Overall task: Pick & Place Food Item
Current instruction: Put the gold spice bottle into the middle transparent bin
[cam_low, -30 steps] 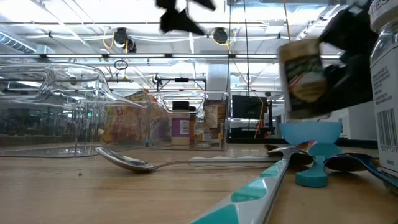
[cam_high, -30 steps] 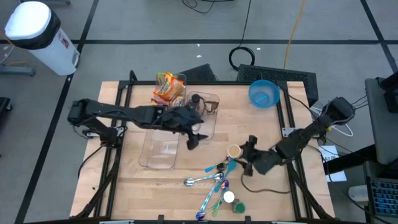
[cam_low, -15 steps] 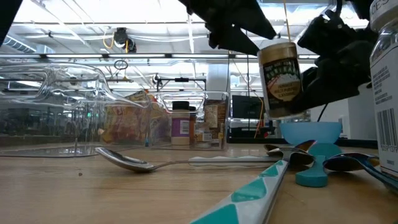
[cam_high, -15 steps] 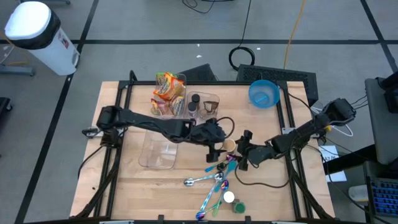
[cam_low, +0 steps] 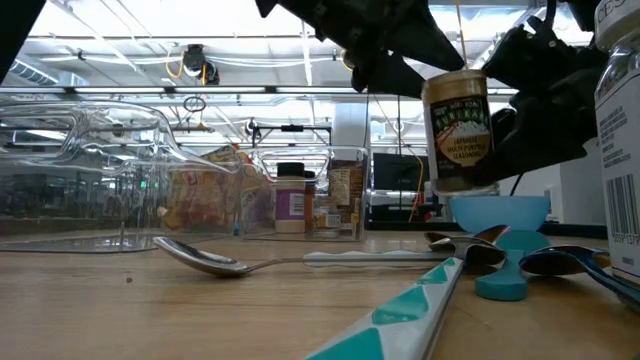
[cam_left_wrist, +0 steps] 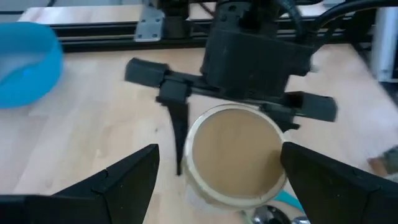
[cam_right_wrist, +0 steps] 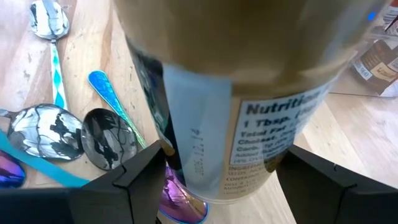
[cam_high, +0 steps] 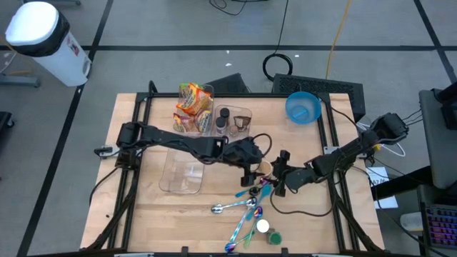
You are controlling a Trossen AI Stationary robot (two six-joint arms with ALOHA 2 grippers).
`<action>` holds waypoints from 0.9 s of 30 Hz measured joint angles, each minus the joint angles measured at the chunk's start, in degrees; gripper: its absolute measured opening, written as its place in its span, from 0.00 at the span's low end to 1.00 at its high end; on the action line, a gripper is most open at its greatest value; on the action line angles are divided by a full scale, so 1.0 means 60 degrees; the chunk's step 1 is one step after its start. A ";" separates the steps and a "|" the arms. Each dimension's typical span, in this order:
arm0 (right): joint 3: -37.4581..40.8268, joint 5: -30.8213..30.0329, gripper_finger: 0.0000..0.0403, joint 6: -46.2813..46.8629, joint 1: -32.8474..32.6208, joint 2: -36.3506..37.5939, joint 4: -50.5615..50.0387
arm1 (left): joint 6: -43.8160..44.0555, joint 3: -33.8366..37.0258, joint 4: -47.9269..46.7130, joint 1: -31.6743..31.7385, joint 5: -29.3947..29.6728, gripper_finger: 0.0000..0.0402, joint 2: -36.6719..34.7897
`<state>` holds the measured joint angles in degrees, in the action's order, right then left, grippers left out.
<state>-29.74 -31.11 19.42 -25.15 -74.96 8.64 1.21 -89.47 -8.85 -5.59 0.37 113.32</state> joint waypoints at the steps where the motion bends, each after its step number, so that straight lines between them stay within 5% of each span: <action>1: 0.0000 0.0005 0.63 0.0008 -0.0003 0.0000 0.0026 | 0.0000 0.0000 0.0033 0.0007 -0.0285 0.86 0.0000; 6: -0.0015 0.0063 0.63 0.0003 -0.0010 0.0004 0.0045 | 0.0065 0.0004 0.0011 0.0110 -0.1487 0.86 0.0004; 27: -0.0018 -0.0146 0.63 -0.0302 0.0004 0.0011 0.0591 | 0.0141 0.0015 -0.0308 0.0081 0.0198 0.86 0.0029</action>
<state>-29.85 -31.99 17.61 -25.12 -74.89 12.19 2.06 -89.38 -10.70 -5.10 1.56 113.49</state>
